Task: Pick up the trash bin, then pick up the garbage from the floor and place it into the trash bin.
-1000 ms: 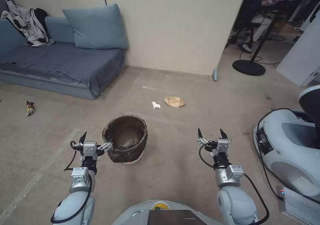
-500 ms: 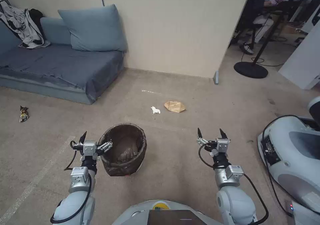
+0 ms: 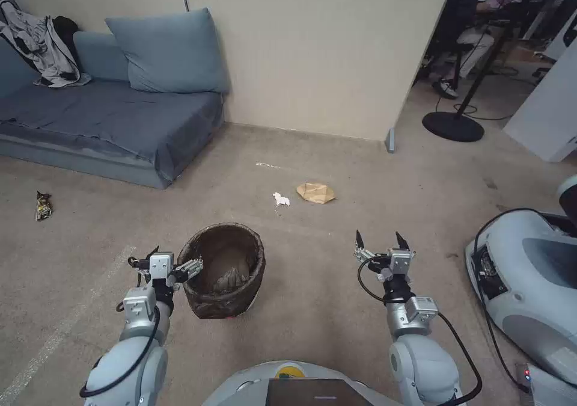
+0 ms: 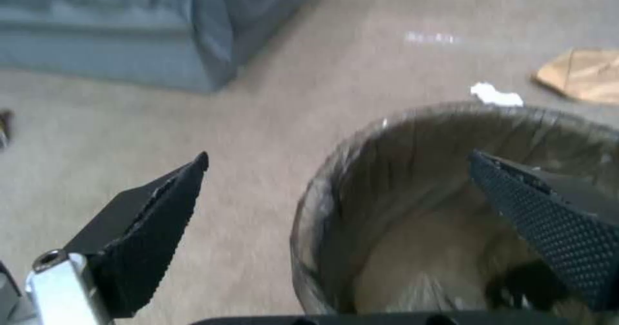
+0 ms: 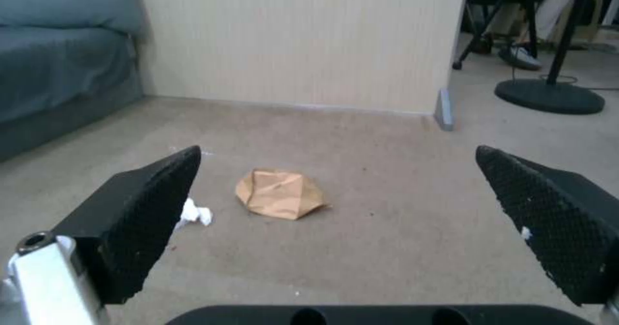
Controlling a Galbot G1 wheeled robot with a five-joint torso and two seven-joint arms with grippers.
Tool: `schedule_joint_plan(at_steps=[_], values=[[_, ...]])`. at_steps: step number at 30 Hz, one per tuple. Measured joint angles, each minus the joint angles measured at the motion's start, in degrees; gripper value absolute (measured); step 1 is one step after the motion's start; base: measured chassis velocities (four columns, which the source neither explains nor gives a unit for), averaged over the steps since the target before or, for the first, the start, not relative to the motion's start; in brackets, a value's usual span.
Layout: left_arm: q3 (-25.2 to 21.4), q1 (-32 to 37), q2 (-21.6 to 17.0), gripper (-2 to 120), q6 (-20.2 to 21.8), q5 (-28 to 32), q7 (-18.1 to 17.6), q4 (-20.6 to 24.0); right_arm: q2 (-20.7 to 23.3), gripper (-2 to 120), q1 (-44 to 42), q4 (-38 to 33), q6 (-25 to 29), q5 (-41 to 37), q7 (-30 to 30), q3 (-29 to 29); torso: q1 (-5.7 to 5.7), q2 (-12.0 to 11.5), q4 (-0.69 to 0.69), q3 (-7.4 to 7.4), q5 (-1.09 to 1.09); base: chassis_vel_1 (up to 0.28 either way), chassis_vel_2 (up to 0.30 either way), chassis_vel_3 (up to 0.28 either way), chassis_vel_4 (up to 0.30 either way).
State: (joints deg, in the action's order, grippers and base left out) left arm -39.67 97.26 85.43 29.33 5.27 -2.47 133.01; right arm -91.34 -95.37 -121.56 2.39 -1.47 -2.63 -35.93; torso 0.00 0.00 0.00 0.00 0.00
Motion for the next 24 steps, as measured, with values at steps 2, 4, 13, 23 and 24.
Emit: schedule_joint_plan(at_steps=[2, 4, 13, 23, 24], values=[[-0.16, -0.87, -0.19, 100, 1.93, 0.57, 0.12, 0.00, 0.01, 100, -0.02, 0.01, 0.01, -0.03, 0.02, 0.01, 0.00, 0.00, 0.00, 0.00, 0.00, 0.000, 0.000, 0.000, 0.000], [-0.38, -2.51, -0.71, 100, 5.52, 2.31, 0.54, -0.13, 0.02, 100, -0.04, 0.02, 0.02, -0.09, 0.09, 0.02, 0.00, 0.00, 0.00, 0.00, 0.00, 0.000, 0.000, 0.000, 0.000], [-0.22, -7.43, -2.61, 100, 10.56, 6.30, -0.16, -3.81, 0.00, 100, 0.16, 0.81, 0.02, -0.36, 0.73, -0.03, 0.00, 0.00, -0.01, 0.00, 0.00, 0.000, 0.000, 0.000, 0.000], [0.66, -11.20, -3.20, 100, 12.51, 8.02, -3.63, -8.06, 0.02, 100, 0.41, 1.96, 0.19, -0.54, 1.17, -0.26, 0.00, 0.00, -0.01, 0.00, 0.00, 0.000, 0.000, 0.000, 0.000], [0.59, -11.25, -3.20, 100, 12.80, 8.32, -4.07, -8.39, 0.04, 100, 0.47, 2.25, 0.25, -0.55, 1.27, -0.32, 0.00, 0.00, 0.00, 0.00, 0.00, 0.000, 0.000, 0.000, 0.000]])
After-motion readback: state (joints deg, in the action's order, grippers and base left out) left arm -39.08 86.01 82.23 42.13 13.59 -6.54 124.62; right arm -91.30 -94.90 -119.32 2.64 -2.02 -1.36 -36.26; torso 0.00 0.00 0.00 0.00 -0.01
